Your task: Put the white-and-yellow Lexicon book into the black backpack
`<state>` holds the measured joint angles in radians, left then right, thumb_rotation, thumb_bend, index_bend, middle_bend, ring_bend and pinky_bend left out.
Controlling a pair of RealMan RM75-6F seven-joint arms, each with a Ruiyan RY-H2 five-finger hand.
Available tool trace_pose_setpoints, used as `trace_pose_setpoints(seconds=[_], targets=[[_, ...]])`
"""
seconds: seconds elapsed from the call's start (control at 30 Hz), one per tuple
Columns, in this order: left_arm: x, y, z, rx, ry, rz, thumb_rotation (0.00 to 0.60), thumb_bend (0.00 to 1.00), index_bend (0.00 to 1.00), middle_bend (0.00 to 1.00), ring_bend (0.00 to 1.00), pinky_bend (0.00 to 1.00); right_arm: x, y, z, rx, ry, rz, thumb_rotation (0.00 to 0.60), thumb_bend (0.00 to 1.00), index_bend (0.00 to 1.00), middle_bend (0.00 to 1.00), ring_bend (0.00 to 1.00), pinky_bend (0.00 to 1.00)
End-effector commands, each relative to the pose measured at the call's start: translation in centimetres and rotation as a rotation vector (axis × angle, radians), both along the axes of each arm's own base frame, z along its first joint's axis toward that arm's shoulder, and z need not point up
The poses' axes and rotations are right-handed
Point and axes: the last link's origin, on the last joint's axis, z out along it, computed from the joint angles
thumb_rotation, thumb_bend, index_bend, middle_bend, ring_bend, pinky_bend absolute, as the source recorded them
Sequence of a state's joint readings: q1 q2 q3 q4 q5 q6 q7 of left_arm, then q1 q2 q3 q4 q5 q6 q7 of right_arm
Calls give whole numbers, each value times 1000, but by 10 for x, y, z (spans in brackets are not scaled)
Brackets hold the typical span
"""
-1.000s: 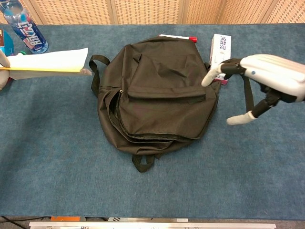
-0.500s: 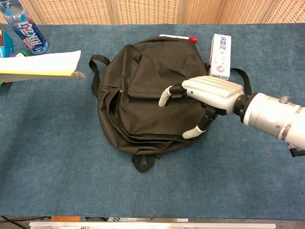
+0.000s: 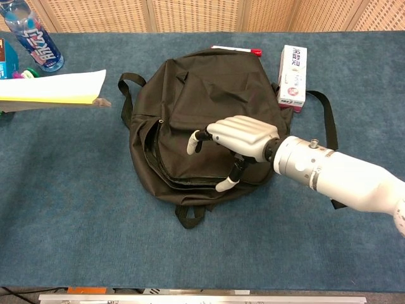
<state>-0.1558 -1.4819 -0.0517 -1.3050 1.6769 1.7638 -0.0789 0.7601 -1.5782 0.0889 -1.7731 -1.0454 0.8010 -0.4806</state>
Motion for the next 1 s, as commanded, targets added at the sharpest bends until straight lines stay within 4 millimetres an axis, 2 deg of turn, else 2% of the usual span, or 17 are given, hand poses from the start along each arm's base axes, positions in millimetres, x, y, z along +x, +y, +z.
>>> trace_pose_setpoints(seconds=[0.03,0.33,0.43,0.53,0.67,0.8,1.0], targets=[[0,0,0,0,-1,-1,600,406,654,587,542,549,2,-3,-6,-8,13,0,600,0,310,330,188,297],[-1,1,0,1,3,-3,600,405,653,586,542,549,-2,-21,-16,-74,58,-42,600,25,310,343,192,333],[-1,1,0,2,2,-3,600,406,654,586,542,549,-3,-26,-18,-83,67,-54,600,135,316,358,208,367],[-2,1,0,2,2,-2,600,405,654,586,542,549,-1,-31,-19,-100,56,-67,600,330,346,386,245,419],[-3,1,1,2,5,1,600,405,654,586,542,549,1,-37,-17,-122,40,-79,600,502,447,455,349,546],[-4,2,3,3,7,-3,600,405,654,586,542,549,4,-43,-14,-153,3,-97,600,588,613,559,468,659],[-1,7,7,-27,-34,-23,600,405,654,586,541,549,14,-59,5,-211,-93,-139,600,623,676,616,569,747]])
